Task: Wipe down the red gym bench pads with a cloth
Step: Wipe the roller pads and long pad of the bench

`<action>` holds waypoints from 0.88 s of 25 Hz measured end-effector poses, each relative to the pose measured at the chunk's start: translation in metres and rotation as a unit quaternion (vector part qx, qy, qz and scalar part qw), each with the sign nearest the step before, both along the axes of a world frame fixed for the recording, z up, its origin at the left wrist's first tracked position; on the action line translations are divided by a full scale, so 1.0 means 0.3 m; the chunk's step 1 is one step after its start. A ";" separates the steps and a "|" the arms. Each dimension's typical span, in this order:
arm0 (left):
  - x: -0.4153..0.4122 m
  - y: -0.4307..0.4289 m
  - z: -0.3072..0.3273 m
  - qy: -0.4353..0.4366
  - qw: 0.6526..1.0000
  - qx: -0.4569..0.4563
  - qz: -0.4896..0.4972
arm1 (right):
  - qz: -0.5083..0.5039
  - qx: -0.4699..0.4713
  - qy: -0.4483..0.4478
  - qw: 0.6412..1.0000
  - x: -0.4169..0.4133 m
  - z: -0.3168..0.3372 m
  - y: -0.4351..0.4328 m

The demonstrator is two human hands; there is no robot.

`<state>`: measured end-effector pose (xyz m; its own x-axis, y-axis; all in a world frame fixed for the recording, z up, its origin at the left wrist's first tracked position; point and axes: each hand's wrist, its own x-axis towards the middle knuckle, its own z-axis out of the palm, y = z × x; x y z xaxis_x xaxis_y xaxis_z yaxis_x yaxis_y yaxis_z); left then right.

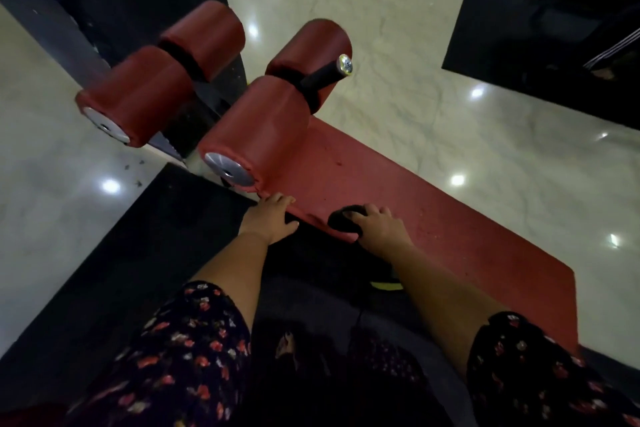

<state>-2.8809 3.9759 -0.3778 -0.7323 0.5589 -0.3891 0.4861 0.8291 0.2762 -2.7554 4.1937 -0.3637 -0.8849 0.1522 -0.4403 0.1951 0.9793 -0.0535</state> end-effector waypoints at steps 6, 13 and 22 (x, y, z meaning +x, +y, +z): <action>-0.107 0.008 -0.126 0.062 0.998 -0.019 -0.019 | -0.029 -0.041 -0.059 0.997 -0.080 -0.213 -0.024; -0.225 0.108 -0.309 0.058 0.985 0.138 0.080 | 0.008 -0.040 0.114 0.993 -0.305 -0.349 -0.032; -0.366 0.089 -0.480 0.096 0.977 0.177 0.069 | 0.081 0.013 0.252 0.964 -0.386 -0.524 -0.104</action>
<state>-2.9907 4.0025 -0.5219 -0.8504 0.5247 -0.0377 0.4476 0.7594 0.4722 -2.8712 4.1624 -0.5207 -0.9985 -0.0003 0.0545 -0.0045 0.9971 -0.0760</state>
